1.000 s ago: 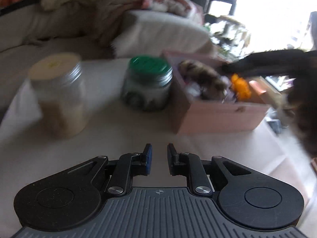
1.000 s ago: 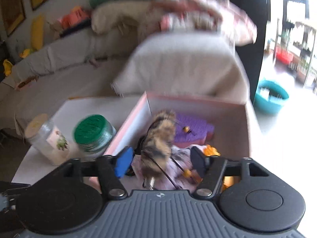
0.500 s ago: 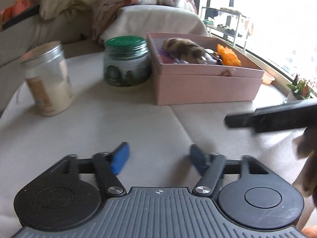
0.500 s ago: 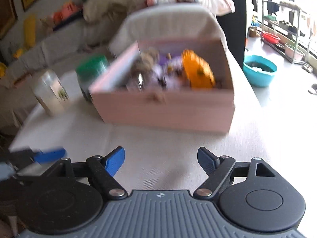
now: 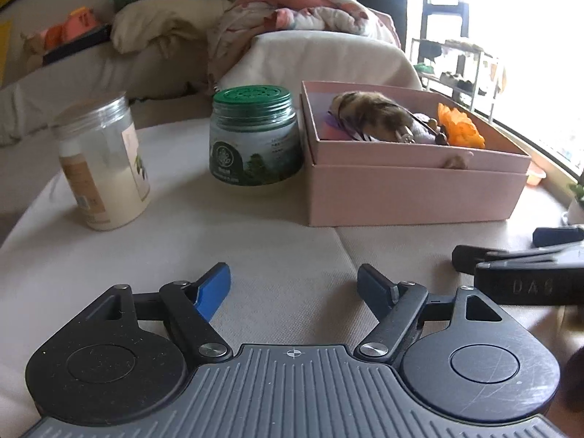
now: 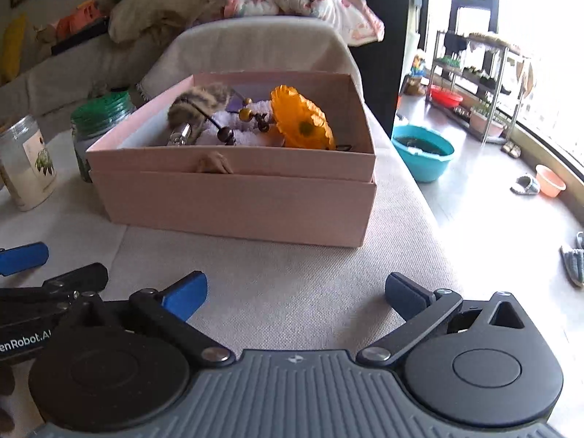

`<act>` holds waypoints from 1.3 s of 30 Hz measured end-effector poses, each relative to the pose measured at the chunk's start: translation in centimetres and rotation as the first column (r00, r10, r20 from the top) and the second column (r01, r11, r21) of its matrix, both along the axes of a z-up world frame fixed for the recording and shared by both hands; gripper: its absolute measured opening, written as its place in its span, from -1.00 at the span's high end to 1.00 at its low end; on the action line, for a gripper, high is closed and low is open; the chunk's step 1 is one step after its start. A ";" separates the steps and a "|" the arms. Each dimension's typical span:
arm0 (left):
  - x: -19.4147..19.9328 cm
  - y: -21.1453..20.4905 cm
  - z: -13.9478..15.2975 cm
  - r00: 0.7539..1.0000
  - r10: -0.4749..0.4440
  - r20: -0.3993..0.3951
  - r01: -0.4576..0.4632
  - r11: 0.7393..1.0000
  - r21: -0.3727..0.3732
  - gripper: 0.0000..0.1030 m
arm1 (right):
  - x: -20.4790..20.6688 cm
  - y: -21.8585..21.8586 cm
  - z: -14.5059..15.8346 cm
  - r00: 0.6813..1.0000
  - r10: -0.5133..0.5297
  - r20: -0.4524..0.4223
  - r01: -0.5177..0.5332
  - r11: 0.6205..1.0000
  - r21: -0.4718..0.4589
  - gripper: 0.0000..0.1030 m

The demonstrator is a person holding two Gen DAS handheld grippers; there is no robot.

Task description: Organize soft objects

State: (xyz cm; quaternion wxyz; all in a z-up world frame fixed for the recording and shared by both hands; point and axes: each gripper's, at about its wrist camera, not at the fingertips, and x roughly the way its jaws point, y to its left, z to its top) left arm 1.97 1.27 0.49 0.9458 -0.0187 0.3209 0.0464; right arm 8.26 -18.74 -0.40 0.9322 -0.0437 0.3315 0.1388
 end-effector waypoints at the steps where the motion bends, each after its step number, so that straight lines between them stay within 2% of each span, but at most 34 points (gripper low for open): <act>1: 0.1 0.0 0.0 1.000 0.002 0.000 -0.002 1.000 0.000 -0.60 | -0.3 0.0 -0.1 1.000 0.000 0.014 0.000 1.000 0.002 -1.00; 39: 0.4 -0.2 -0.1 1.000 0.013 -0.002 -0.013 1.000 0.003 -0.64 | -1.2 -0.6 -0.3 1.000 0.000 0.020 0.000 1.000 0.005 -1.00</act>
